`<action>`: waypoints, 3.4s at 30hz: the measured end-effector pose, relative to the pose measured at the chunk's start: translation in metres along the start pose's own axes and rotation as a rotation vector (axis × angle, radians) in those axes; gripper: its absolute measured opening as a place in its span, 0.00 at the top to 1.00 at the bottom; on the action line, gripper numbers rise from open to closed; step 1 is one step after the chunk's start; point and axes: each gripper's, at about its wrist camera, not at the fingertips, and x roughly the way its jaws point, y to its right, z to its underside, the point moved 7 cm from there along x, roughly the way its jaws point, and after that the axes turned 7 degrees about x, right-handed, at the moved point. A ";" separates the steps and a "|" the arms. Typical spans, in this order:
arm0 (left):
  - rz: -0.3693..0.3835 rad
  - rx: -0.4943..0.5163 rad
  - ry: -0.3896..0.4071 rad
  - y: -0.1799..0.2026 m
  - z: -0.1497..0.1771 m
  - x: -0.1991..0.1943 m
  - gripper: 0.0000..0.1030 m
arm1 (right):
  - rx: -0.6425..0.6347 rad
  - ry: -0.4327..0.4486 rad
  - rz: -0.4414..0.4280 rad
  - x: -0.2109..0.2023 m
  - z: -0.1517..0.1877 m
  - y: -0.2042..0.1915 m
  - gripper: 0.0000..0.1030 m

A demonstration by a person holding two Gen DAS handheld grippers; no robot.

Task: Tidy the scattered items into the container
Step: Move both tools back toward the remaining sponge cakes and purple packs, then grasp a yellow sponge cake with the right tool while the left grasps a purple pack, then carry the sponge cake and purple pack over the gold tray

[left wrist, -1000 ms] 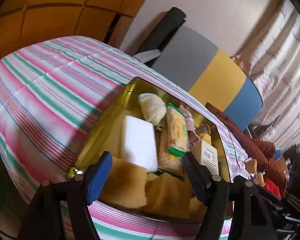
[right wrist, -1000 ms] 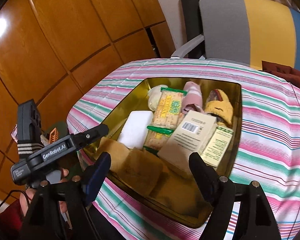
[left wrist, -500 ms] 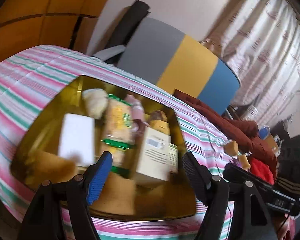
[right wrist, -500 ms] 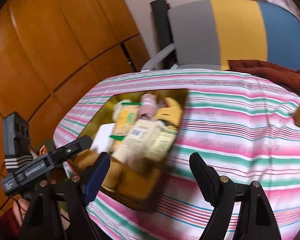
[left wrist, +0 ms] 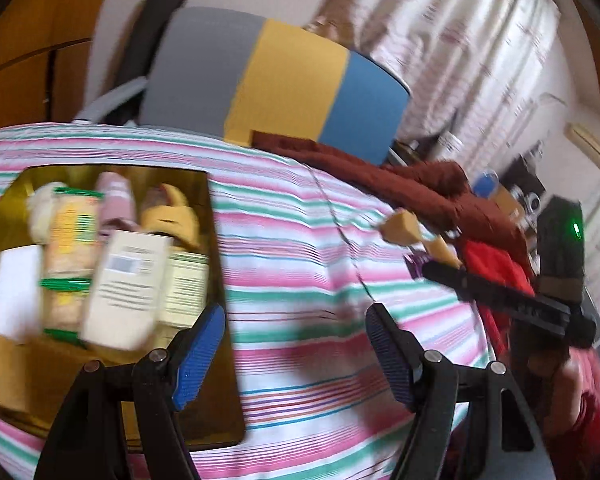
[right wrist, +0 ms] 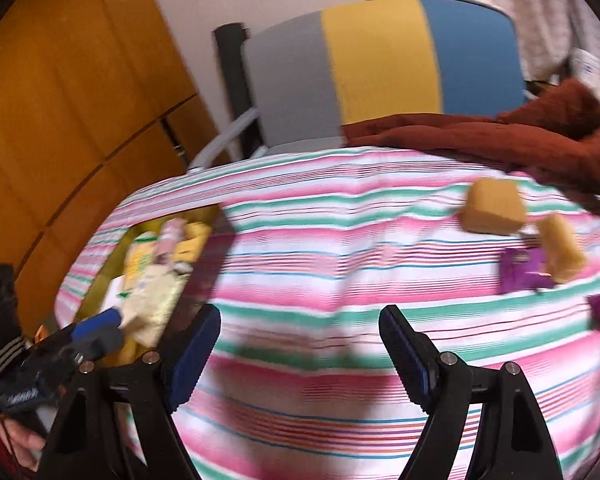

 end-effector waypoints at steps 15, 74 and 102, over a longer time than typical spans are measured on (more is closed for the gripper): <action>0.107 0.167 -0.143 0.083 0.006 0.074 0.29 | 0.124 0.099 0.321 -0.021 -0.069 0.191 0.07; 0.182 0.189 -0.180 0.193 -0.033 0.261 0.53 | 0.376 0.111 0.343 -0.006 -0.087 0.286 0.49; 0.125 0.107 -0.109 0.119 0.014 0.154 0.57 | 0.098 0.042 0.492 0.014 -0.080 0.252 0.49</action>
